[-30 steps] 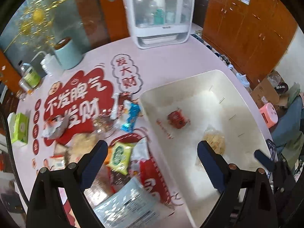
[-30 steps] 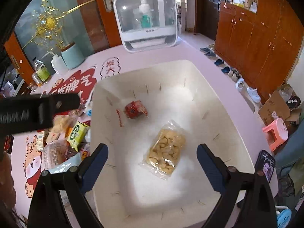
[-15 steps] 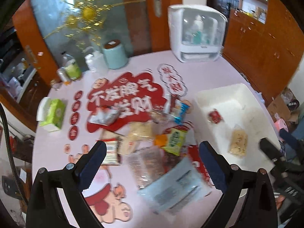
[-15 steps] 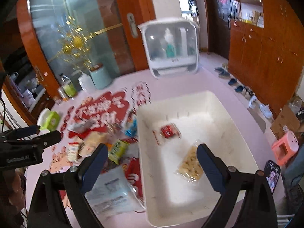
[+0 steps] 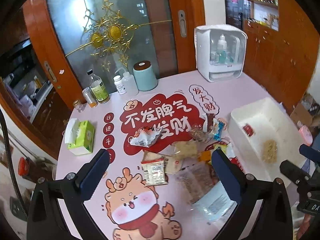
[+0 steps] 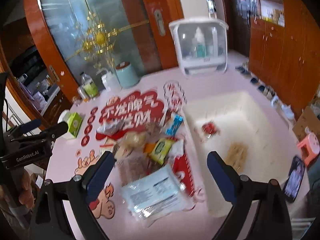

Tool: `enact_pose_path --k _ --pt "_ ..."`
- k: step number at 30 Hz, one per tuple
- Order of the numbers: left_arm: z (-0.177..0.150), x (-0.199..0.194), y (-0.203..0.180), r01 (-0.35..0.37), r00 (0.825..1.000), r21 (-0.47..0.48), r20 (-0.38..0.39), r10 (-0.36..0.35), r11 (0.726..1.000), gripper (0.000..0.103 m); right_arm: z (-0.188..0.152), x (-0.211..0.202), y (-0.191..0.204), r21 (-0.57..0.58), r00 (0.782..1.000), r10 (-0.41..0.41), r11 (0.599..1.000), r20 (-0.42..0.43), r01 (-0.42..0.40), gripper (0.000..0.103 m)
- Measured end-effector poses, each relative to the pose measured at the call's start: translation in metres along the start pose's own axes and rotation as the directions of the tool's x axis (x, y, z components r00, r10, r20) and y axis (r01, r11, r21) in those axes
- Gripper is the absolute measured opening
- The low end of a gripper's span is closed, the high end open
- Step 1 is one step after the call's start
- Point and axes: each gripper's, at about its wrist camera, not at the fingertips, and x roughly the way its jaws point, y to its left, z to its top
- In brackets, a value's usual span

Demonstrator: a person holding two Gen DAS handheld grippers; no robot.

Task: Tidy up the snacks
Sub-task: 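Grasp the large blue-printed bag with the right gripper while the left grasps the clear printed bag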

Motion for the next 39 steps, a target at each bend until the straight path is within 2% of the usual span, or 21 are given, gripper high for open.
enact_pose_path --k 3,5,7,10,13,20,23,25,28,32,39 --pt "-0.007 0.02 0.0 0.006 1.0 0.047 -0.02 -0.005 0.999 0.101 -0.015 0.024 0.003 0.077 0.994 0.047 0.996 -0.099 -0.039 0.095" --pt "-0.012 0.035 -0.001 0.035 0.998 0.064 -0.045 -0.032 0.997 0.101 -0.027 0.045 0.002 0.151 0.98 0.08 0.987 -0.18 -0.053 0.095" --pt "-0.017 0.056 -0.002 0.076 0.994 0.067 -0.085 -0.07 0.995 0.101 -0.044 0.067 -0.001 0.229 0.962 0.087 0.973 -0.26 -0.026 0.095" --pt "-0.025 0.087 -0.006 0.13 0.982 0.056 -0.148 -0.121 0.99 0.101 -0.067 0.089 -0.005 0.316 0.943 0.074 0.948 -0.326 0.035 0.095" --pt "-0.034 0.122 -0.016 0.187 0.958 0.033 -0.226 -0.175 0.982 0.101 -0.086 0.104 -0.007 0.394 0.927 0.066 0.914 -0.369 0.092 0.095" --pt "-0.053 0.178 -0.044 0.235 0.91 -0.001 -0.351 -0.221 0.972 0.101 -0.107 0.124 -0.011 0.481 0.914 0.008 0.852 -0.407 0.206 0.095" --pt "-0.06 0.197 -0.053 0.251 0.882 -0.033 -0.404 -0.242 0.967 0.101 -0.111 0.132 -0.014 0.507 0.904 -0.001 0.828 -0.427 0.241 0.095" --pt "-0.065 0.208 -0.059 0.253 0.865 -0.05 -0.434 -0.249 0.966 0.101 -0.114 0.136 -0.017 0.511 0.897 -0.007 0.82 -0.443 0.258 0.095" --pt "-0.07 0.219 -0.065 0.249 0.85 -0.064 -0.463 -0.25 0.966 0.101 -0.119 0.146 -0.02 0.51 0.881 -0.008 0.812 -0.473 0.282 0.095" --pt "-0.073 0.227 -0.067 0.242 0.844 -0.069 -0.477 -0.245 0.968 0.101 -0.127 0.158 -0.027 0.53 0.865 0.016 0.796 -0.501 0.292 0.095" --pt "-0.078 0.235 -0.069 0.237 0.836 -0.062 -0.495 -0.236 0.97 0.101 -0.131 0.166 -0.033 0.557 0.862 0.055 0.783 -0.504 0.276 0.097"
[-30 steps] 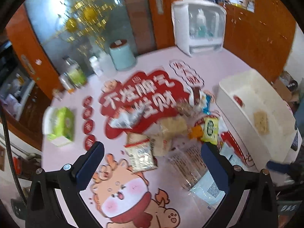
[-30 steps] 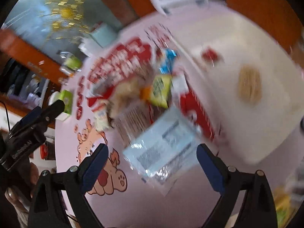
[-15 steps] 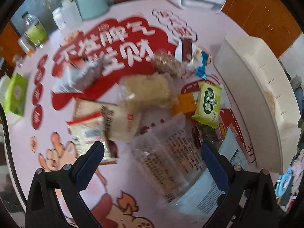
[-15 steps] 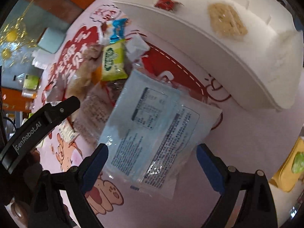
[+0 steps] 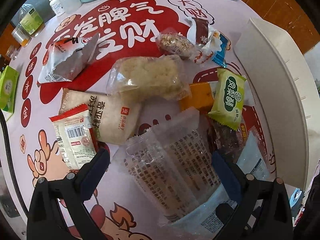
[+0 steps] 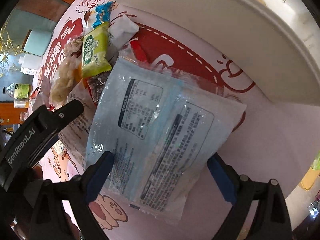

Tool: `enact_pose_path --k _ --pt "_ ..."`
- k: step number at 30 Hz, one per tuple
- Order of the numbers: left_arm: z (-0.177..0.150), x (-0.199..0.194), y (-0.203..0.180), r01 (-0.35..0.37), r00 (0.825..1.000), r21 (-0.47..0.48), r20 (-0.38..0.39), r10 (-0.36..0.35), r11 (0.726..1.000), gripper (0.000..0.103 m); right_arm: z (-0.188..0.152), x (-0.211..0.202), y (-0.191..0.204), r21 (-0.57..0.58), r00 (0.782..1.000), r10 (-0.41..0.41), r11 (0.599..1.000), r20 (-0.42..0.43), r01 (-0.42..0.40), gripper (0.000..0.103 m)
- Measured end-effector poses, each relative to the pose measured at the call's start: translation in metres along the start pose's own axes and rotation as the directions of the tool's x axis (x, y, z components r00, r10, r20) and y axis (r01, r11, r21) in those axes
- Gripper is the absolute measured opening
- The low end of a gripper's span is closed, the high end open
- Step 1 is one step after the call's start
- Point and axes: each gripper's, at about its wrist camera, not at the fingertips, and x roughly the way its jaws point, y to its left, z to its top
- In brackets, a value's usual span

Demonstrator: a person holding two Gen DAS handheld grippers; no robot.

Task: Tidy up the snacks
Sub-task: 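Grasp the large blue-printed bag with the right gripper while the left grasps the clear printed bag, then lift both bags over the white bin and release them inside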

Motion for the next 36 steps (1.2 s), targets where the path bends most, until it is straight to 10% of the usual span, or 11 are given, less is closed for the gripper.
enact_pose_path --k 11,18,24,36 --pt "-0.004 0.01 0.008 0.008 1.0 -0.071 -0.014 -0.009 0.997 0.101 -0.004 0.008 0.026 -0.162 0.996 -0.083 0.983 0.022 0.085 0.097" --pt "-0.015 0.03 0.022 0.094 0.99 -0.147 -0.086 -0.108 0.985 0.102 -0.01 0.005 0.03 -0.242 0.994 -0.099 0.964 0.04 0.106 0.083" --pt "-0.018 0.033 0.013 0.047 0.996 -0.108 -0.073 -0.055 0.993 0.103 -0.01 -0.002 0.022 -0.259 0.996 -0.074 0.962 0.054 0.085 0.069" --pt "-0.046 -0.008 0.005 -0.022 1.0 -0.027 0.005 0.022 0.999 0.059 -0.028 -0.028 0.007 -0.372 0.994 0.023 0.928 0.107 0.018 0.035"
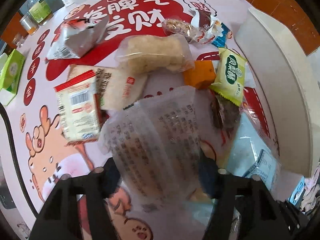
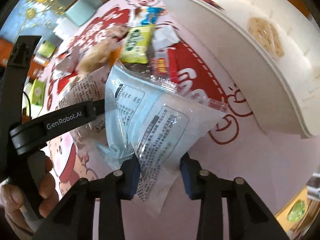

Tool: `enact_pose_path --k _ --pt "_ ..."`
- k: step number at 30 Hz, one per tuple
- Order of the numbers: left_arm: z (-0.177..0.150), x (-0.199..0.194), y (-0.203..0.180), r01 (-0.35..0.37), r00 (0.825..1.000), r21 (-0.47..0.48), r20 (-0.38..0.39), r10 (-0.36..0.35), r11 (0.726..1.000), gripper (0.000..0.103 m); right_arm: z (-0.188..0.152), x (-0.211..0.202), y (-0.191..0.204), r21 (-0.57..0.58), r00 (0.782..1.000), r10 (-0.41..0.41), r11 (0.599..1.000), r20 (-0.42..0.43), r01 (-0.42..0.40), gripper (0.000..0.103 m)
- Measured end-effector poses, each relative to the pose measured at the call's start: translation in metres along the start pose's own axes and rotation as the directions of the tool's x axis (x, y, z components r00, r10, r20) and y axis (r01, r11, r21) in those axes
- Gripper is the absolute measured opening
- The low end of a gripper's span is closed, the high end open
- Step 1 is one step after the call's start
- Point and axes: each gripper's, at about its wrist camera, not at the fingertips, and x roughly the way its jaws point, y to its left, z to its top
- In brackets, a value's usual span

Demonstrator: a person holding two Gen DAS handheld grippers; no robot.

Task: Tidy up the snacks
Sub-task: 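Lift both bags over the white bin and release them inside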

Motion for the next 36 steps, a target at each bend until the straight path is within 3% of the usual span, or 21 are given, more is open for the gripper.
enact_pose_path --k 6,9,15,22,27,32,36 --pt "-0.02 -0.042 0.017 -0.033 0.998 0.005 0.062 0.032 0.999 0.057 0.0 -0.024 0.02 -0.111 0.997 0.022 0.994 0.076 -0.014 0.034" --pt "-0.024 -0.075 0.026 -0.03 0.993 -0.005 0.115 0.031 1.0 0.057 0.004 -0.047 0.032 -0.168 0.986 0.012 0.986 0.166 0.016 0.034" --pt "-0.012 -0.149 0.017 -0.024 0.964 -0.022 0.266 0.029 0.999 0.057 0.02 -0.088 0.038 -0.22 0.956 0.046 0.975 0.29 0.02 0.034" --pt "0.012 -0.223 -0.033 0.003 0.894 0.016 0.447 -0.01 1.0 0.057 0.045 -0.166 0.017 -0.24 0.878 0.071 0.969 0.474 0.051 0.034" --pt "0.033 -0.255 -0.084 0.009 0.853 0.058 0.521 -0.038 0.998 0.057 0.065 -0.209 -0.015 -0.213 0.817 0.044 0.972 0.575 0.097 0.035" --pt "0.059 -0.256 -0.137 -0.007 0.838 0.098 0.543 -0.048 0.995 0.057 0.085 -0.222 -0.048 -0.17 0.78 -0.007 0.975 0.626 0.145 0.035" --pt "0.08 -0.241 -0.173 -0.014 0.843 0.119 0.535 -0.052 0.993 0.057 0.1 -0.215 -0.074 -0.137 0.787 -0.047 0.977 0.616 0.165 0.035"
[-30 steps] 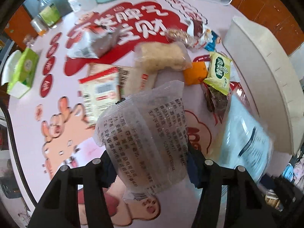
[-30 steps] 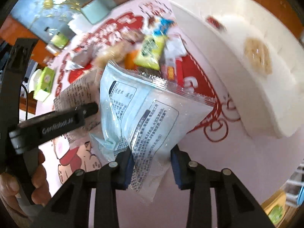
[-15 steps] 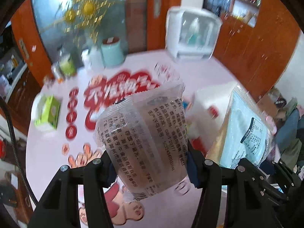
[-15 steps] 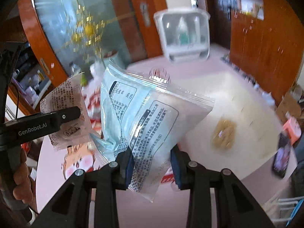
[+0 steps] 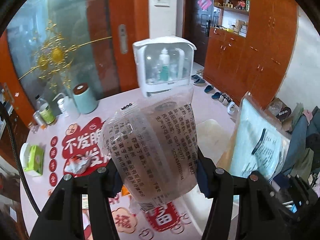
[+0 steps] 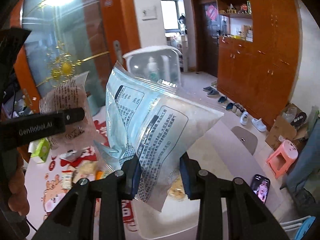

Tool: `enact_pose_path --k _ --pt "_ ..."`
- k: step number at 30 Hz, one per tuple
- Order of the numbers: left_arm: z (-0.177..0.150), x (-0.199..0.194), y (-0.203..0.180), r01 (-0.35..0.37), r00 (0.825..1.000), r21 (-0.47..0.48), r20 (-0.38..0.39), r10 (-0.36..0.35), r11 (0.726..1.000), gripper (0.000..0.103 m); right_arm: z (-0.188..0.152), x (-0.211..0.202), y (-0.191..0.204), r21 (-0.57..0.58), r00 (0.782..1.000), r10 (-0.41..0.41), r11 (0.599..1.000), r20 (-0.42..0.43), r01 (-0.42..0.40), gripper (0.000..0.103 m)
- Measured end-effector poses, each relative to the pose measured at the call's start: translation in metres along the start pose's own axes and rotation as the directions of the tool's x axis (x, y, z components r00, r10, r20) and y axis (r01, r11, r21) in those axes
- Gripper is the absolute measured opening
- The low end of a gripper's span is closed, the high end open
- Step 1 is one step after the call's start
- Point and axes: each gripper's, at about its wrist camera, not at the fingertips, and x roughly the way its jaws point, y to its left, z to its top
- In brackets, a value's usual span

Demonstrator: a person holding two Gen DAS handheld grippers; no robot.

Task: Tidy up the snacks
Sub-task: 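Lift both bags over the white bin and release them inside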

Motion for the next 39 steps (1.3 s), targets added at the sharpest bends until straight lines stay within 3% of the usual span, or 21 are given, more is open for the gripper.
enact_pose_path --k 10,20,23,28,33,39 --pt "0.011 0.059 -0.064 -0.01 0.997 0.052 -0.072 0.014 0.999 0.057 -0.023 0.051 -0.034 -0.001 0.989 -0.056 0.998 -0.139 0.056 0.035" --pt "0.005 0.097 -0.079 -0.05 0.989 0.09 -0.134 0.062 0.995 0.058 -0.039 0.078 -0.044 -0.026 0.97 -0.07 0.997 -0.233 0.066 0.036" --pt "0.005 0.104 -0.081 -0.081 0.986 0.097 -0.141 0.094 0.992 0.063 -0.043 0.087 -0.043 -0.05 0.958 -0.075 0.997 -0.276 0.064 0.039" --pt "-0.002 0.117 -0.08 -0.059 0.977 0.104 -0.199 0.079 0.993 0.082 -0.054 0.094 -0.042 -0.061 0.944 -0.056 0.997 -0.325 0.038 0.04" --pt "-0.015 0.12 -0.077 -0.047 0.972 0.108 -0.225 0.07 0.993 0.085 -0.057 0.087 -0.04 -0.059 0.953 -0.035 0.998 -0.302 0.018 0.058" --pt "-0.022 0.109 -0.07 -0.058 0.976 0.103 -0.205 0.078 0.993 0.086 -0.06 0.083 -0.035 -0.064 0.953 -0.022 0.998 -0.304 0.002 0.058"
